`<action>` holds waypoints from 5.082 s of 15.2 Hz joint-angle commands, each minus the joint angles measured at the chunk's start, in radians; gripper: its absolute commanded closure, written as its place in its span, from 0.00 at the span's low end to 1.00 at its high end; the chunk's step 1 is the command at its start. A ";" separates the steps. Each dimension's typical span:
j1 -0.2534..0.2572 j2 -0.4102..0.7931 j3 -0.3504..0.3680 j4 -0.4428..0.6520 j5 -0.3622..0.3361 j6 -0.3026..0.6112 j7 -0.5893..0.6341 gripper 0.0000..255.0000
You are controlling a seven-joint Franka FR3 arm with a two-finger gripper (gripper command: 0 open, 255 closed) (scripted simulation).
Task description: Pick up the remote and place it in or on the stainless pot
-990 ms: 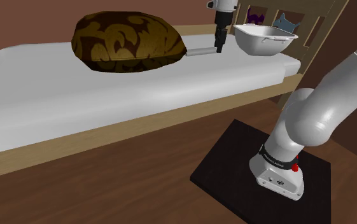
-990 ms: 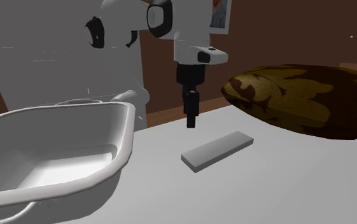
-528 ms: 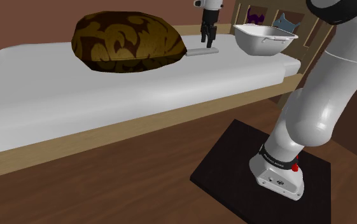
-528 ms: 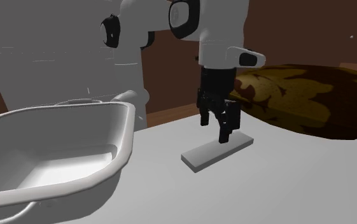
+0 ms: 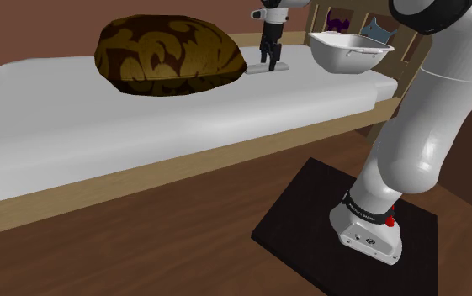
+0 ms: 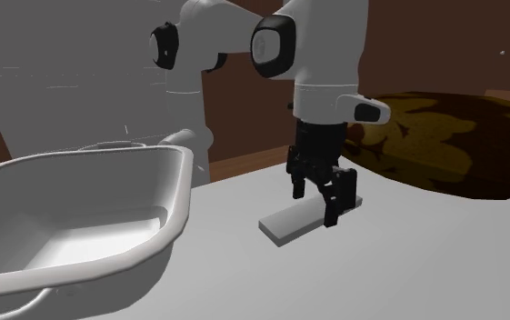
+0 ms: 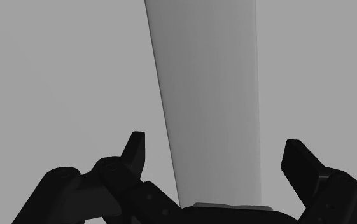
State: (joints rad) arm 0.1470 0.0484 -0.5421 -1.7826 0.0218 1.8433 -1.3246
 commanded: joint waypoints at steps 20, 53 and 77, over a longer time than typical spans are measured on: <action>0.001 -0.002 0.001 0.004 -0.001 -0.006 0.001 1.00; -0.064 0.154 -0.026 0.642 0.087 -0.510 -0.048 1.00; -0.352 0.095 -0.228 0.592 0.089 -0.529 -0.540 1.00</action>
State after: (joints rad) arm -0.1851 0.1381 -0.7589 -1.1987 0.1048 1.3193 -1.8329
